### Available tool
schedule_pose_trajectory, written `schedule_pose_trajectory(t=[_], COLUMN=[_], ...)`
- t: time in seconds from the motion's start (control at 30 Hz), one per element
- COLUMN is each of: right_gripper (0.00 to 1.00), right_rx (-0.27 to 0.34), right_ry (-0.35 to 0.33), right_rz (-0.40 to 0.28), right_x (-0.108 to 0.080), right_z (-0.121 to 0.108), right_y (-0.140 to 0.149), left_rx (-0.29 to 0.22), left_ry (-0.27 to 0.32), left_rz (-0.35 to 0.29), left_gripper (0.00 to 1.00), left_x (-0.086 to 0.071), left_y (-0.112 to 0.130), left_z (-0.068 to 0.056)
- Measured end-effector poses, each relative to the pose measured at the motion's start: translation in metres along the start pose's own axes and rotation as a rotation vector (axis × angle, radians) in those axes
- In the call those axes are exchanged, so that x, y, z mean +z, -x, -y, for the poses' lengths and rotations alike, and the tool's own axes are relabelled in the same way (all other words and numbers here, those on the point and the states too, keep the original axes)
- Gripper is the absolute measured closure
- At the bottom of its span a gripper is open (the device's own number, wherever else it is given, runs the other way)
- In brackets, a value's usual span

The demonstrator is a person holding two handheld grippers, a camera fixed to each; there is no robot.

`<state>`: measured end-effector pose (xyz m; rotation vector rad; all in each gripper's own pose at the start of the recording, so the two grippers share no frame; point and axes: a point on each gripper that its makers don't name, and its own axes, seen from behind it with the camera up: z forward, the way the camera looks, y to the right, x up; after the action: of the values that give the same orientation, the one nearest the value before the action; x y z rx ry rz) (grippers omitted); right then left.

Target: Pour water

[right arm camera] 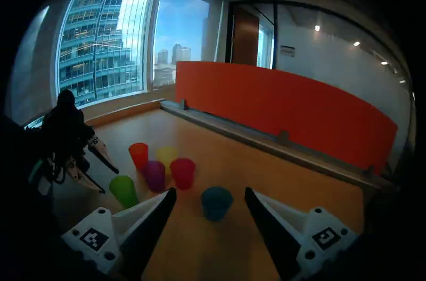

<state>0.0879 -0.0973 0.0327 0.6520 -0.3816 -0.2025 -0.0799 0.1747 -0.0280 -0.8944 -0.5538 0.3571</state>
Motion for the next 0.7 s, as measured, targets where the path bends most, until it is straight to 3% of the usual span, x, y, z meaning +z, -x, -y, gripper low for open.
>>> schedule_pose_trajectory(t=[0.7], right_gripper=[0.00], right_rx=[0.013], right_ry=[-0.001], right_rz=[0.027], right_x=[0.017], right_z=[-0.011], right_y=[0.012], left_rx=[-0.008], left_ry=[0.035], left_rz=[0.047], left_gripper=[0.06], left_x=[0.036], left_y=[0.004], left_z=[0.004])
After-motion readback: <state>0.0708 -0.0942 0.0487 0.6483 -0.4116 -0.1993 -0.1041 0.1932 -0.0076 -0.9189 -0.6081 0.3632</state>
